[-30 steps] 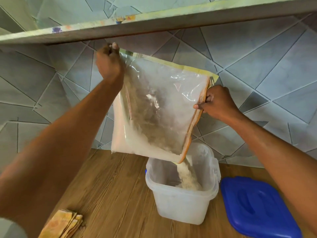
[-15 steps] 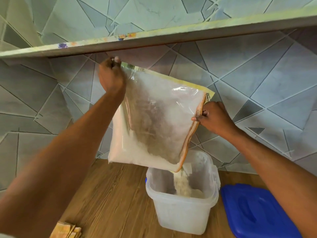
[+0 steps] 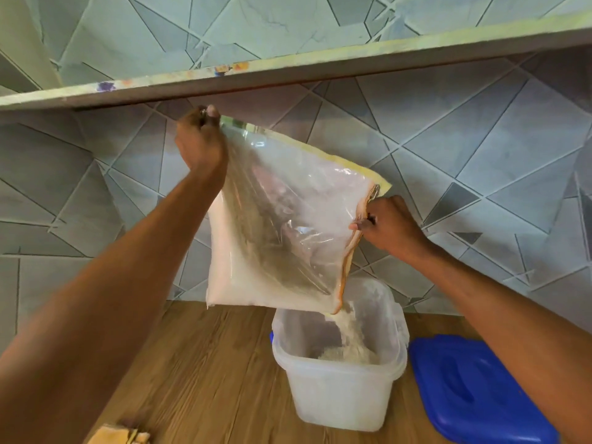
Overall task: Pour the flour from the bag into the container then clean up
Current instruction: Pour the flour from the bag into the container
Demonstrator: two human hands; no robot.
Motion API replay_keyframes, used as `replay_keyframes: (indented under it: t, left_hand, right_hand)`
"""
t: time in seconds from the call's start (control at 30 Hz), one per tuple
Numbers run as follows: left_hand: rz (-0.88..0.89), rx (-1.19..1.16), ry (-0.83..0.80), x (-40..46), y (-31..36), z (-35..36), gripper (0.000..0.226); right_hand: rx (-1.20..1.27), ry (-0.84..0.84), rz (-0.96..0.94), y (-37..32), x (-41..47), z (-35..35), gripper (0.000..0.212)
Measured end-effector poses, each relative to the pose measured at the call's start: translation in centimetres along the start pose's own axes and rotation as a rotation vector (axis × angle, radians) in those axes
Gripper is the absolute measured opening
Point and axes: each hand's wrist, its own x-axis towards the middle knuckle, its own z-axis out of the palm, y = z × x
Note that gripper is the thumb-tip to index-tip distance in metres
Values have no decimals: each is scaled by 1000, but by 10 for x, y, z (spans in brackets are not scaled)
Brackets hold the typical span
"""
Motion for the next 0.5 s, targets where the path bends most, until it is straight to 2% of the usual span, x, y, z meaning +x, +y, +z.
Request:
replay_keyframes:
  t: [0.07,0.2,0.3,0.4,0.5]
  left_hand:
    - [-4,1,0,-2,-2,1,41]
    - [-41,-6,39,3,-3,1,37]
    - [-32,-10,26,3,-5,3,40]
    - [-44,-33,38,7,-4,2,39]
    - [-30,5,31,11,-3,2,43]
  right_hand:
    - [-51,-24,-47,2,-1,-7,34]
    - [-31,53,-57,-1,1,-9,36]
    - [-34,-21,-75,-4,-1,-8,52]
    - [8,51,16,-2,8,-12,47]
    - [-33,24,-20,-12,8,-11,56]
